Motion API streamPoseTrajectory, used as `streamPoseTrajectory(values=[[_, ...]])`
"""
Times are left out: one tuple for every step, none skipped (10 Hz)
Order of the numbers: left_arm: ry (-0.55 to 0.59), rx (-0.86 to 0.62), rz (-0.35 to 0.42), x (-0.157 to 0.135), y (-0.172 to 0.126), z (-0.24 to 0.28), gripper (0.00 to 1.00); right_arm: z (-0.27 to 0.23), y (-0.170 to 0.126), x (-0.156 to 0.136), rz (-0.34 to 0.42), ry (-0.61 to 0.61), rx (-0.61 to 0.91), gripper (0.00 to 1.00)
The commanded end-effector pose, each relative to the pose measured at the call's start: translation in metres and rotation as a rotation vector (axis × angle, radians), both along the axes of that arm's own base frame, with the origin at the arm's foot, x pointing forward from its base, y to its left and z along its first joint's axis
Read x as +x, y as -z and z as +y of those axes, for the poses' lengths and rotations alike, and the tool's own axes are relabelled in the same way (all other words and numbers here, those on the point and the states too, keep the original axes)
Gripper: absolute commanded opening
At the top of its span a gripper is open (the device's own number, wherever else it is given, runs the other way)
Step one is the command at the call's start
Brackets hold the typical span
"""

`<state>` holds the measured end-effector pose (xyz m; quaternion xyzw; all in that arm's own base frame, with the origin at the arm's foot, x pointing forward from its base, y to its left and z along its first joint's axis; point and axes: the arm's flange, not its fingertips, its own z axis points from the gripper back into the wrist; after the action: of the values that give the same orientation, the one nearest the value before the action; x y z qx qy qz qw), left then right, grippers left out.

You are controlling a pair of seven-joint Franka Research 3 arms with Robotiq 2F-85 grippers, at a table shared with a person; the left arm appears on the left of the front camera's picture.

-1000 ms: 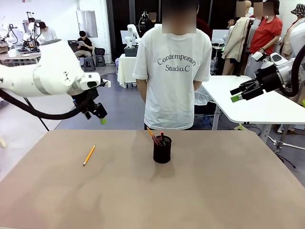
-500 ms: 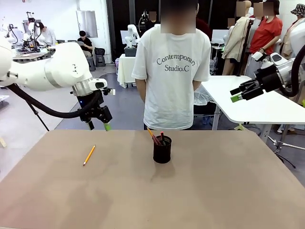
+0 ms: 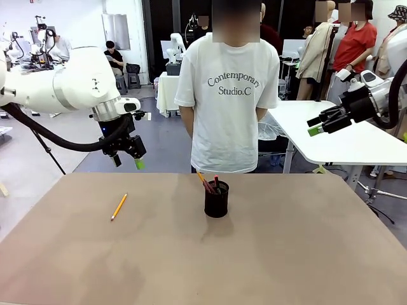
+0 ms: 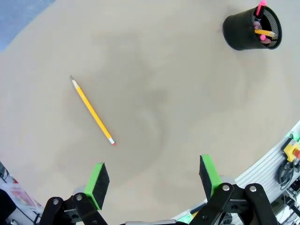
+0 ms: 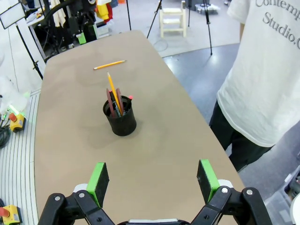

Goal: Place the pens into the pen holder.
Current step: Pick up a writing instrument from the table and place it into the Pen holder.

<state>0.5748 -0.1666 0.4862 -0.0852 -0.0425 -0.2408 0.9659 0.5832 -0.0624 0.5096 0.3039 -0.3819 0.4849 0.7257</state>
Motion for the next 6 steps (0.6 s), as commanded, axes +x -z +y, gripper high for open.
streamPoseTrajectory(values=[[-0.076, 0.017, 0.000, 0.016, 0.031, 0.003, 1.00, 0.002, -0.002, 0.001, -0.004, 0.001, -0.002, 1.00], [-0.124, 0.037, 0.000, 0.021, 0.051, 0.009, 1.00, 0.002, -0.002, 0.001, -0.004, 0.001, -0.002, 1.00], [-0.163, 0.046, 0.012, 0.028, 0.068, 0.017, 1.00, 0.002, -0.002, 0.001, -0.004, 0.001, -0.002, 1.00], [-0.200, 0.062, 0.028, 0.035, 0.083, 0.029, 1.00, 0.002, -0.002, 0.001, -0.004, 0.001, -0.002, 1.00], [-0.228, 0.069, 0.036, 0.039, 0.096, 0.037, 1.00, 0.002, -0.002, 0.001, -0.004, 0.001, -0.002, 1.00], [-0.291, 0.104, 0.003, 0.046, 0.110, 0.047, 1.00, 0.002, -0.002, 0.001, -0.004, 0.001, -0.002, 1.00]])
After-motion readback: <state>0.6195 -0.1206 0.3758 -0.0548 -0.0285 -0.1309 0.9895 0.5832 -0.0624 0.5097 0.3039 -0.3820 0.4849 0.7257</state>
